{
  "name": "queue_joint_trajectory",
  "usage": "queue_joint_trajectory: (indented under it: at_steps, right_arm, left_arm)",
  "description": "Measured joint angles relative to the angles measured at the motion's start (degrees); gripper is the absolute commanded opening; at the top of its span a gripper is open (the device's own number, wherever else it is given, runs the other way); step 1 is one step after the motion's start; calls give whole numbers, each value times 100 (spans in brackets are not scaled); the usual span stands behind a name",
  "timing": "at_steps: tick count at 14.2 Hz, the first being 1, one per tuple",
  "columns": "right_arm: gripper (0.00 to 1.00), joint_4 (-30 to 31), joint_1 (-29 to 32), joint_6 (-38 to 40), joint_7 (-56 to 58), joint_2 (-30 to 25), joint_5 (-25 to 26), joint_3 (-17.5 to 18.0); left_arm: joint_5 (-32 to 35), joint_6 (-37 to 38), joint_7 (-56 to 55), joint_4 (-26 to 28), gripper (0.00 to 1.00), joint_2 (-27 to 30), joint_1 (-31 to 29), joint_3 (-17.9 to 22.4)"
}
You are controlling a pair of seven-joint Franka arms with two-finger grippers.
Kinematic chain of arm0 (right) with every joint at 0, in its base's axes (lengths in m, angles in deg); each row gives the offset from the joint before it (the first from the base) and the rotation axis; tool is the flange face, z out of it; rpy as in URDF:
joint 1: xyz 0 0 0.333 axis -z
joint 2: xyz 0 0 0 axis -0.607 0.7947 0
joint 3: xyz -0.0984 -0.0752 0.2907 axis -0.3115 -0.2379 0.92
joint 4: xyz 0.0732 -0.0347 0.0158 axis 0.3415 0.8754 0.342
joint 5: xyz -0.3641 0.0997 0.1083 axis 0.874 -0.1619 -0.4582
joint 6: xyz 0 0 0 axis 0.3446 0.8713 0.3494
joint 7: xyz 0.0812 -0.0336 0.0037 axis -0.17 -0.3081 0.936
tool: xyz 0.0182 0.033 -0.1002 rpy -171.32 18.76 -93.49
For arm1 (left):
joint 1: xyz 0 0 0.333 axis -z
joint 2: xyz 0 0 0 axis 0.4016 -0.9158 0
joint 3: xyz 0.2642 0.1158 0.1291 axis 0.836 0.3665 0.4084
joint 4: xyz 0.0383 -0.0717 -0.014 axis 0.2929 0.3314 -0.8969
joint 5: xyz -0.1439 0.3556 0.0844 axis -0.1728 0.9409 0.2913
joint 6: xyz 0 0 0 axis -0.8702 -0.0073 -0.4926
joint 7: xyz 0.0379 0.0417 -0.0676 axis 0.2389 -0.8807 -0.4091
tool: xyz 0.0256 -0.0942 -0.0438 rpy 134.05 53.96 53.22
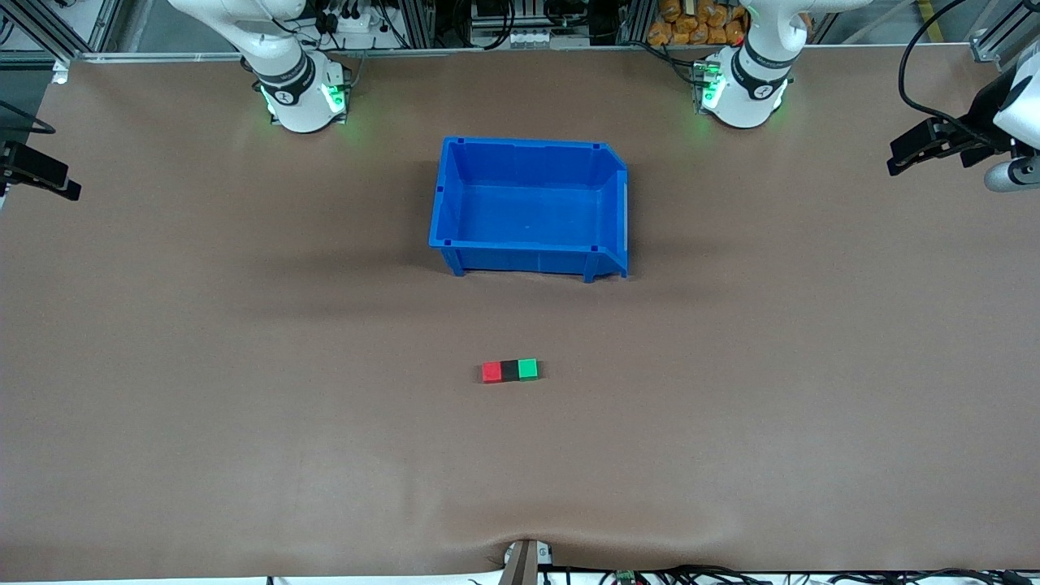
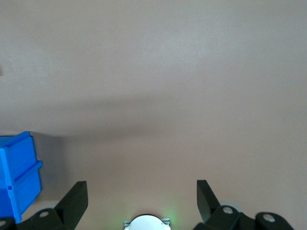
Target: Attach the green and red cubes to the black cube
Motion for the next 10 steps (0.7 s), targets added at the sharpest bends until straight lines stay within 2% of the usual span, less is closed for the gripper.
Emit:
queue_joint_trajectory:
  at_steps: [4,10]
  right_arm:
    - [100,8,-1,3,0,81,0,0]
    - [100,12,4,-1,0,493,5,-8]
  left_arm:
    - [0,0,3,-44,100,0,0,0]
    - [0,0,13,-78,100,-20,13,-6]
